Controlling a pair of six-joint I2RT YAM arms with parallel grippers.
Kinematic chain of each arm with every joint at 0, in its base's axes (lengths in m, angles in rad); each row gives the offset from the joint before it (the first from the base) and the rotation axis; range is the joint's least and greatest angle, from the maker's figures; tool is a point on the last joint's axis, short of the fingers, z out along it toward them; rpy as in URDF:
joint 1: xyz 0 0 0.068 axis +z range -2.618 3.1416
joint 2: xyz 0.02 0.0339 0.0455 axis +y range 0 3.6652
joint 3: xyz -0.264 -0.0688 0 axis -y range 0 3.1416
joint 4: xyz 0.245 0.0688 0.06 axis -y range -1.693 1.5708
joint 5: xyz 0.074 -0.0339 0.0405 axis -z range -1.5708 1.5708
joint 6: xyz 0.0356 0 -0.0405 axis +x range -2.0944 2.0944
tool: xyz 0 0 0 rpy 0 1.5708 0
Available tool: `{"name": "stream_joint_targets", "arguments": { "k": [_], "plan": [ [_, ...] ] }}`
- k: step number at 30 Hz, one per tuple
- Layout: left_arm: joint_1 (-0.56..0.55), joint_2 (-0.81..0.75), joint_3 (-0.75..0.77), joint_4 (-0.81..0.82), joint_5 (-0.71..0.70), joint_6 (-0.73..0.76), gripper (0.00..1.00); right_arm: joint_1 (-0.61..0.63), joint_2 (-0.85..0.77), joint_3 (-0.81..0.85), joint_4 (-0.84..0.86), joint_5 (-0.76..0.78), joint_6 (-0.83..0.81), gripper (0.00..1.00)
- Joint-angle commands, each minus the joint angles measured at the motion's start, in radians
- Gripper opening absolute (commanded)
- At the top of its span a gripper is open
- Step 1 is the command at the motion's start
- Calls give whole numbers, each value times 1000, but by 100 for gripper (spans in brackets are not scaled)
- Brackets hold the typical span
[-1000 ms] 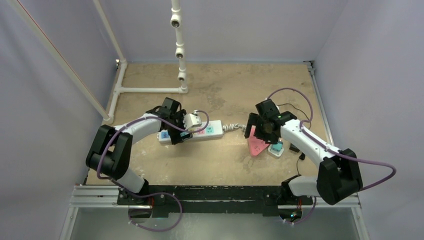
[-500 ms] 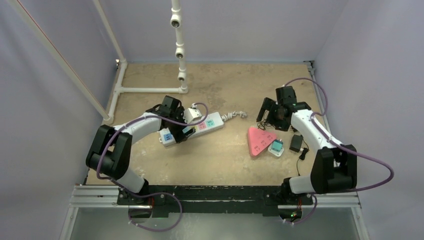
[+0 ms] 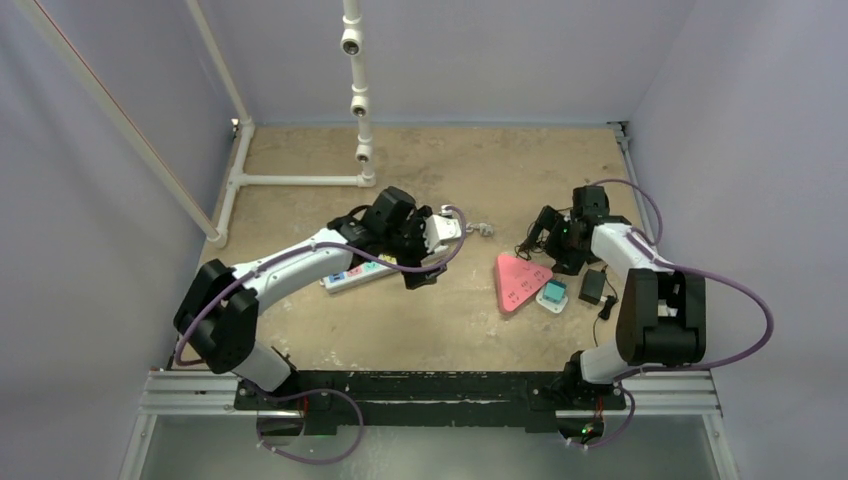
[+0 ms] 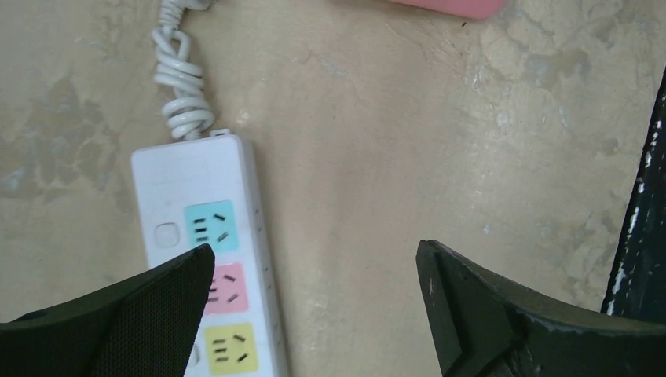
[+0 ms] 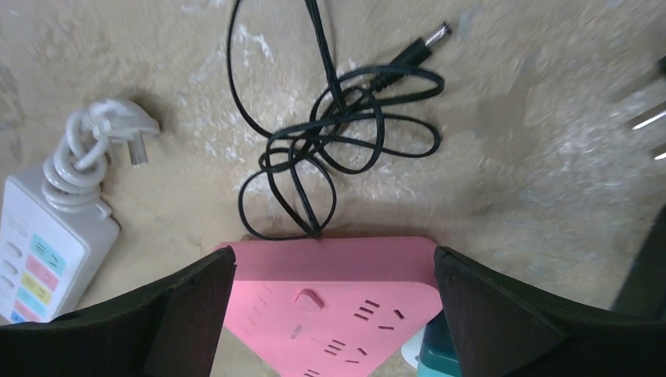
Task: Insert the plug
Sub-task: Pick up the plug from the center of the board.
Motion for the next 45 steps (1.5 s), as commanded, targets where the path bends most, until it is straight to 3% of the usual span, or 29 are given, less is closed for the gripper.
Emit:
{"name": "stream_joint_targets", "arguments": {
  "k": [1,8,19,23,34,41,45],
  "plan": [
    [-42,58,-4,133,6,-138,99,3,10,-58,72,-92,23,99],
    [-138,126,-12,298,-55,-197,99,16,-70,-140,84,-198,84,99],
    [-188,126,-88,300,-9,-155,99,124,-198,-257,107,-293,144,99],
    [-194,125,-93,274,-3,-148,99,151,-184,-264,93,-257,105,99],
    [-234,148,-76,354,-82,-298,99,152,-202,-85,-21,-55,12,99],
    [-279,168,-100,445,-127,-341,99,155,-92,-123,115,-118,6,99],
    [-287,190,-89,436,-150,-324,99,168,-120,-185,172,-187,34,99]
  ]
}}
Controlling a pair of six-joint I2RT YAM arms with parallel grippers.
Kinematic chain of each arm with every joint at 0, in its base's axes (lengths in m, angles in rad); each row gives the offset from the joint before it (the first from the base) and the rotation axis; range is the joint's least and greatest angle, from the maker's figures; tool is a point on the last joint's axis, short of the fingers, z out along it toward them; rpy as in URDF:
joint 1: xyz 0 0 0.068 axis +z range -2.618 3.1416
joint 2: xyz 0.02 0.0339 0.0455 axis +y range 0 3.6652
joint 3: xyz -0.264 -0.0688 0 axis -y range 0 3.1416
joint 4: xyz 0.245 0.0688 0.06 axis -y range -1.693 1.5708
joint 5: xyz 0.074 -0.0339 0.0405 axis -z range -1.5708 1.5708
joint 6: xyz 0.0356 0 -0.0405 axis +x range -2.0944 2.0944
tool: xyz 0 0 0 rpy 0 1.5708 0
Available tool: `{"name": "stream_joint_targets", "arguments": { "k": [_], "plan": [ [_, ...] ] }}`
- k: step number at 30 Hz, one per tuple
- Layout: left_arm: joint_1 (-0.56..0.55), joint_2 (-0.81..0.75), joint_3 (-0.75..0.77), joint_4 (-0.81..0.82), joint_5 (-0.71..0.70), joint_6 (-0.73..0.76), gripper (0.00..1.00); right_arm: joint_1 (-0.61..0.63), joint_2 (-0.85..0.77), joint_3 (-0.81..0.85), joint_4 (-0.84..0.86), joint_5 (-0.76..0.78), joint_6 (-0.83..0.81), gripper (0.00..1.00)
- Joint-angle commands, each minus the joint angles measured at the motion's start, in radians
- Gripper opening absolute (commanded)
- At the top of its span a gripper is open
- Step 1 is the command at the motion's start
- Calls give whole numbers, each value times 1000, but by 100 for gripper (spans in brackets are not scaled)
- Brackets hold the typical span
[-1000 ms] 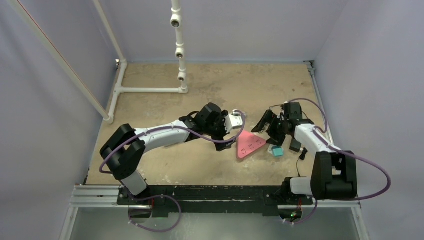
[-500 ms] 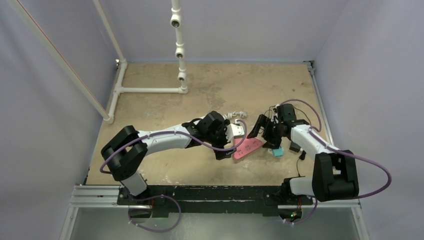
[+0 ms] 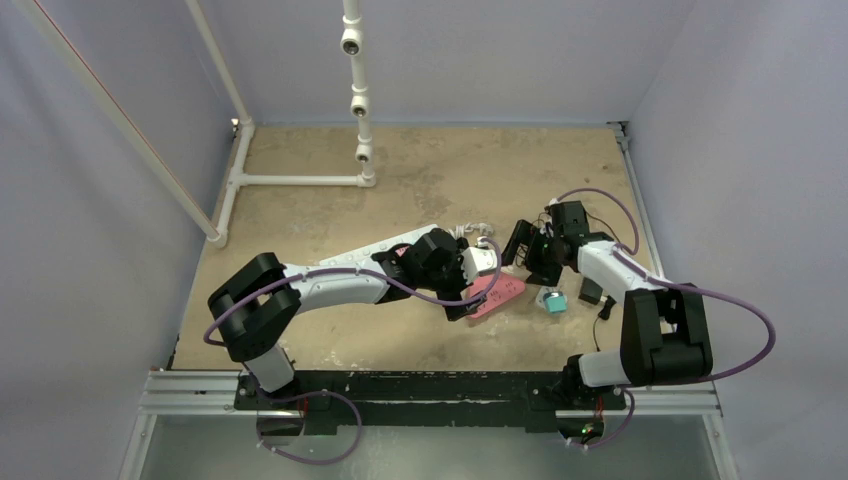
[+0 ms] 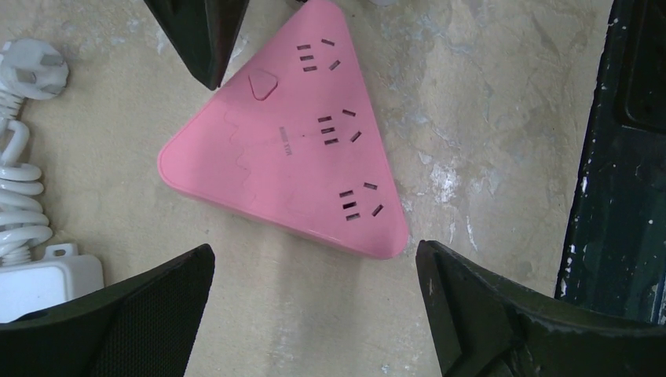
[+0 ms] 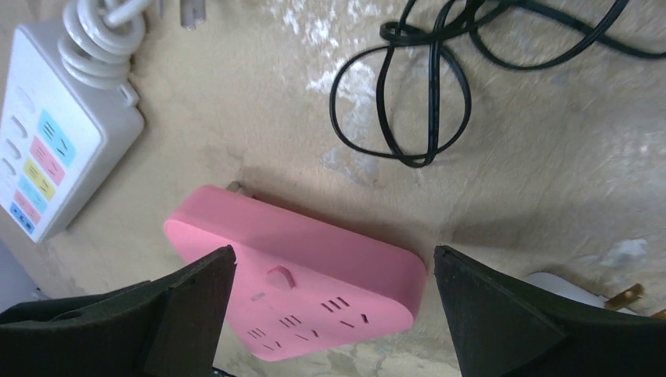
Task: Insert the plug
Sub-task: Pick up the plug from the center of the board.
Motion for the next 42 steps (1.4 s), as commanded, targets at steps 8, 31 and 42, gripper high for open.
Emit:
{"name": "stream_joint_targets", "arguments": {
  "k": [8,31,42],
  "plan": [
    [-16,47,-44,29,-103,49,99,74,-179,-188,107,-181,95,99],
    [107,38,-128,-111,-75,368,61,76,-6,-72,238,-194,-36,98],
    [114,45,-81,-122,-14,358,58,81,58,-242,570,-371,56,88]
  ]
}}
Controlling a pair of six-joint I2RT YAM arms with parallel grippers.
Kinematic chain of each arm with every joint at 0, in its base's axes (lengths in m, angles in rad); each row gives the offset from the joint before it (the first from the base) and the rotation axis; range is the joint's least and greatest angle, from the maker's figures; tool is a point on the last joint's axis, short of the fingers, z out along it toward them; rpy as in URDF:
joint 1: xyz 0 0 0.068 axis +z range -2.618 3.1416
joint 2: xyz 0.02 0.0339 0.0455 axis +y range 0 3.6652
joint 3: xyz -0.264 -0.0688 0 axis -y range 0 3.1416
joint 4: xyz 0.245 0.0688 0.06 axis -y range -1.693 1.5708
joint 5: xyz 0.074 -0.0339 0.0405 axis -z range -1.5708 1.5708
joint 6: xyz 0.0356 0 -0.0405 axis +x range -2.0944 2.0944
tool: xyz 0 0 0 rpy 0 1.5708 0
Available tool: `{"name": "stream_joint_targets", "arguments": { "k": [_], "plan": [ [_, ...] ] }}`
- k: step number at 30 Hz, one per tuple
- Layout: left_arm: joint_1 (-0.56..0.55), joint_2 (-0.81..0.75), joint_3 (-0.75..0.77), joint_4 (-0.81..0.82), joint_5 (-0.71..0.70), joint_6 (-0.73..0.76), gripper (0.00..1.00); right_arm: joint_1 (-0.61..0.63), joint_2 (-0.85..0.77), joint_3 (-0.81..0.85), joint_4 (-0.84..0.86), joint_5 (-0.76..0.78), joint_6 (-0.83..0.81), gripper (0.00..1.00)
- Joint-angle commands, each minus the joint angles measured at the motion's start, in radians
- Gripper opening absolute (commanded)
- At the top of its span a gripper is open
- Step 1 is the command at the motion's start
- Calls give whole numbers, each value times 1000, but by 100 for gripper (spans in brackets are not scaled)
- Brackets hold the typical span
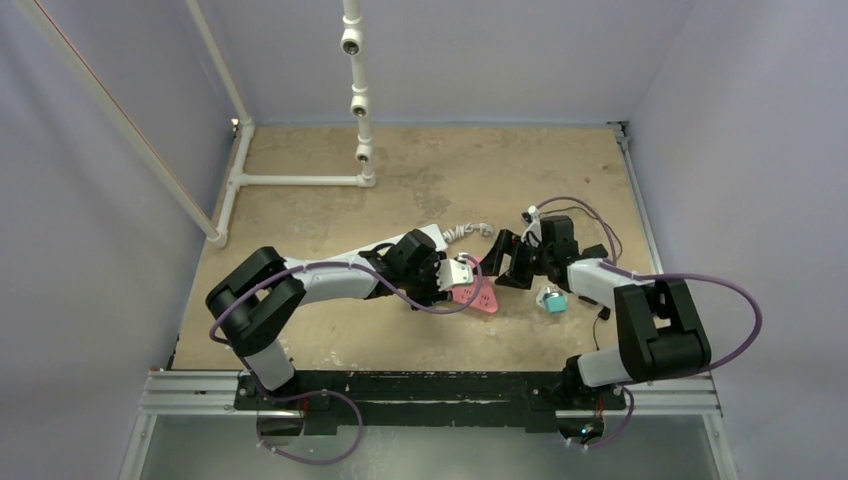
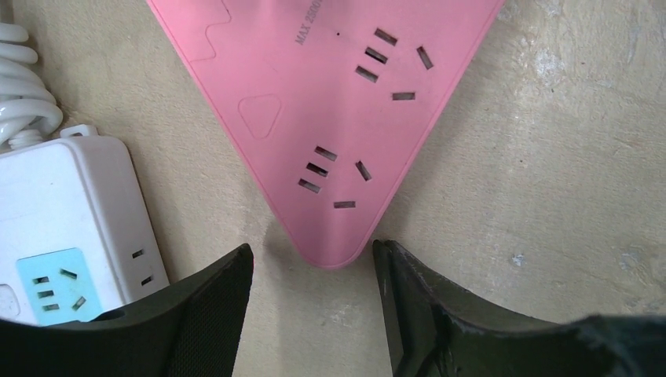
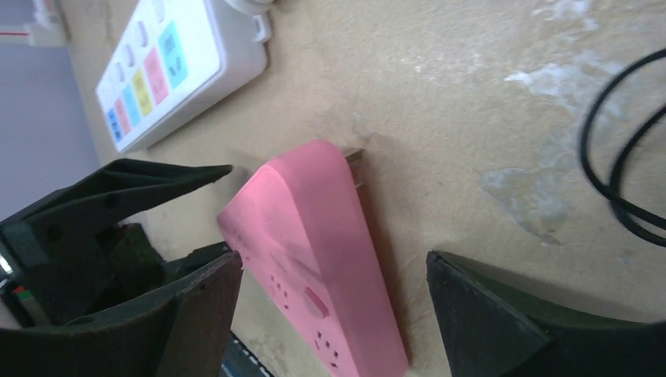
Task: Insert the plug
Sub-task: Pick up the plug from the center of the board.
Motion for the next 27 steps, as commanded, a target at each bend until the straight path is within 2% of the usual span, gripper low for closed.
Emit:
{"name": "stream_joint_targets", "arguments": {
  "k": [1,6,11,14,17,18,20,23,25,27],
  "plan": [
    [5,27,29,-29,34,11,58,7,43,-61,192,-97,49,85],
    [5,43,30,-14,33,4,55,28,57,-111,288,-162,66,76],
    [5,56,22,-4,44,-4,50,40,80,-175,469,-262,135,61],
    [4,65,23,-15,42,-12,44,43,69,-166,494,-282,137,43],
    [5,50,30,-24,44,-23,43,43,36,-139,471,-275,122,23],
    [5,40,37,-34,45,-29,45,44,21,-127,456,-270,117,15],
    [4,15,66,-67,48,-57,56,44,-10,-104,427,-259,102,2],
    [5,-61,110,-125,54,-124,76,43,-54,-51,359,-249,57,0],
    [13,-135,130,-164,61,-166,83,44,-83,-3,270,-238,-4,0],
    [39,-204,154,-202,78,-199,86,45,-110,37,215,-230,-50,0]
  ]
}}
